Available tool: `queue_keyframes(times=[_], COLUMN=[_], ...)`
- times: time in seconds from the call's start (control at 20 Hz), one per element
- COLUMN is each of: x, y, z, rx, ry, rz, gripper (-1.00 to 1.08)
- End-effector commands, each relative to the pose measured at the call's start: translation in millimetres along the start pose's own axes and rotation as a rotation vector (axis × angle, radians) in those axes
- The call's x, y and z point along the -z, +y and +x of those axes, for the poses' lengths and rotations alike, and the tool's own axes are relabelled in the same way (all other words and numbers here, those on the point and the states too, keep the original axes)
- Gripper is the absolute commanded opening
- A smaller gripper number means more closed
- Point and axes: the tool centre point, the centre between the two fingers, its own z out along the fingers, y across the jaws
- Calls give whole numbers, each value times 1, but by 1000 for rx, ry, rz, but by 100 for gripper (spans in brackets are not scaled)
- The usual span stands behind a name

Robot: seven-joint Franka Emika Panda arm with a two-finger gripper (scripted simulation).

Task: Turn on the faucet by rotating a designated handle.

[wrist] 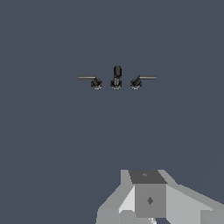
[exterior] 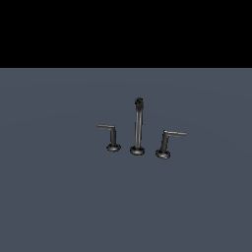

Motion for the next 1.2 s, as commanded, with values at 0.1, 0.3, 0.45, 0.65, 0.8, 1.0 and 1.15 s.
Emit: queue_keyframes(times=[0.1,0.3,0.45,0.65,0.8,1.0,1.15], x=[-27,-55,-75,-103,-123,-151,-171], y=[-5,-8,-8,-7,-4,1,7], z=[19,40,55,76,91,111,126], rx=[-112,-225,-310,-424,-509,-622,-707], ry=[-2,-4,-5,-7,-8,-10,-11], rz=[-2,-5,-7,-9,-11,-13,-16], gripper=[-100,-100,-100,-100,-100,-100,-100])
